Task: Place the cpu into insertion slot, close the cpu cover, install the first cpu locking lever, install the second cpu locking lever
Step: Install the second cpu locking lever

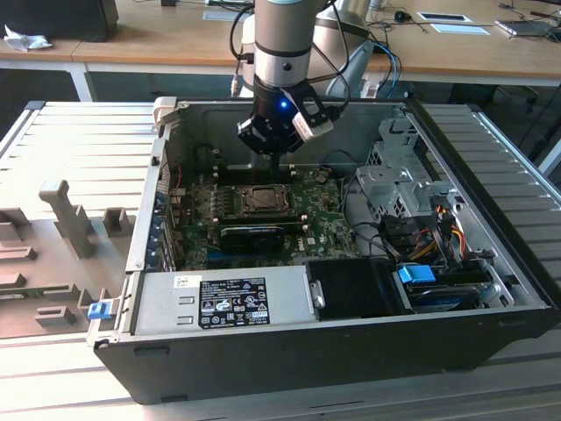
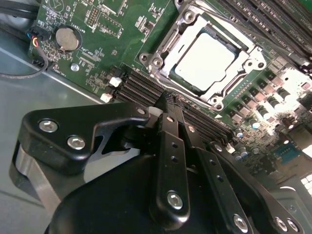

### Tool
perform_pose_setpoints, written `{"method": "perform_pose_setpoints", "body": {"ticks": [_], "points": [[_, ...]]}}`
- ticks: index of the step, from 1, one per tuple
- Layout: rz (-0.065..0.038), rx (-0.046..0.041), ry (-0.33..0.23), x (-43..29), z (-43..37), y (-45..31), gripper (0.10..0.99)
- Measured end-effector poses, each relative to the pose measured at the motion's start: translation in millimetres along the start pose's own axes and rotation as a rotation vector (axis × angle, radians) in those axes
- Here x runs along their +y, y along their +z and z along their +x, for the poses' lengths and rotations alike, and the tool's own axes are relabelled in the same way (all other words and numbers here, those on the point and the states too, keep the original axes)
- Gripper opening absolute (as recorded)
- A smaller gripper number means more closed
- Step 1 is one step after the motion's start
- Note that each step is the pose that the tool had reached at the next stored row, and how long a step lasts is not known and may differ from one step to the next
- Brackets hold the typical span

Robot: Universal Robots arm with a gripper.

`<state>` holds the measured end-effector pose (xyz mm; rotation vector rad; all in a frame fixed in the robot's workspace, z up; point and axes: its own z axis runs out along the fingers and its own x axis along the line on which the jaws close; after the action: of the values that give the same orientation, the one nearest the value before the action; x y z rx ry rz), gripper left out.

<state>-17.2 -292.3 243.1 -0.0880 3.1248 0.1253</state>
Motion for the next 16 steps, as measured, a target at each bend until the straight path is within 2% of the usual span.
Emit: {"method": "perform_pose_setpoints", "body": {"ticks": [5,16], "points": [[0.0,0.0,0.0,-8.4,0.5,-0.1,0.106],[0.0,0.0,0.0,-16.5,0.9,-1.9,0.106]]}}
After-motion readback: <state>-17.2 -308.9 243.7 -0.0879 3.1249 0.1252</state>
